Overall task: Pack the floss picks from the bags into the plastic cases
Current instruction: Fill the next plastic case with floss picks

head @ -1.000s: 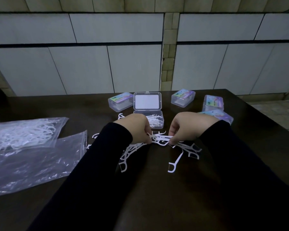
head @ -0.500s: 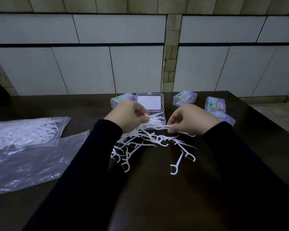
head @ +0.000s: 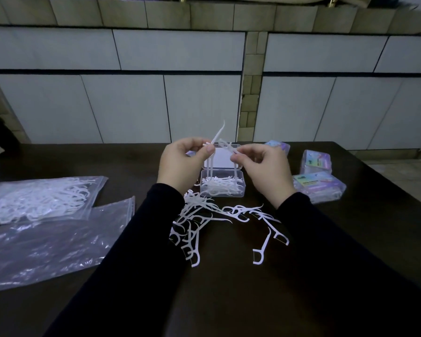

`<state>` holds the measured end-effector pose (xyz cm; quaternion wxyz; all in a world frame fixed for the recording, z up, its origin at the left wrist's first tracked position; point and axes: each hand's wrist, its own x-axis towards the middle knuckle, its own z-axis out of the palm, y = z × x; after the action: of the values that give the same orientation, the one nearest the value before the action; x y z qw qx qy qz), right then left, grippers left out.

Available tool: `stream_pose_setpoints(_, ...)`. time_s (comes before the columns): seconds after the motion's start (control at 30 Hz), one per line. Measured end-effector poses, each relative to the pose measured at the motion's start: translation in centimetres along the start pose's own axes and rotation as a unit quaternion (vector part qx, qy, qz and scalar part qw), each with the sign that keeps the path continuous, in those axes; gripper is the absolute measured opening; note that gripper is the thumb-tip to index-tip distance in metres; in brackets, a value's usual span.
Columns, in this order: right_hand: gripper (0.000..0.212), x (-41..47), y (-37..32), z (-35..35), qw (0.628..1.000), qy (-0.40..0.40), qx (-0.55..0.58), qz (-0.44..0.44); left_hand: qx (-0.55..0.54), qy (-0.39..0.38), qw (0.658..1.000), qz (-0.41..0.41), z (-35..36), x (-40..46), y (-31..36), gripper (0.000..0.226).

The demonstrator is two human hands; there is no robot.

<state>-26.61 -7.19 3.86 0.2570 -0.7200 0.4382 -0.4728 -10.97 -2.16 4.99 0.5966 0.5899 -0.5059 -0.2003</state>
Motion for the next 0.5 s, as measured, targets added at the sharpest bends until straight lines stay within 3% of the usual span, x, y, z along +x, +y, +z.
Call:
stream_pose_setpoints(0.1, 0.01, 0.1, 0.2, 1.3, 0.979, 0.027, 0.194, 0.065, -0.015, 0.025, 1.0, -0.007, 0.1, 0.1, -0.1, 0.008)
stream_pose_setpoints(0.2, 0.01, 0.5, 0.7, 2.3, 0.94, 0.052, 0.306, 0.138, -0.019, 0.033, 0.999, -0.009, 0.1, 0.0, -0.1, 0.006)
stream_pose_setpoints(0.4, 0.008, 0.6, 1.2, 3.2, 0.951, -0.031, 0.272, 0.146, 0.002, 0.025, 1.0, 0.002, 0.3, -0.1, -0.1, 0.004)
stream_pose_setpoints(0.5, 0.007, 0.7, 1.7, 2.9, 0.985, -0.054, 0.121, 0.107, 0.024, 0.031, 0.999, 0.004, 0.3, -0.1, -0.1, 0.004)
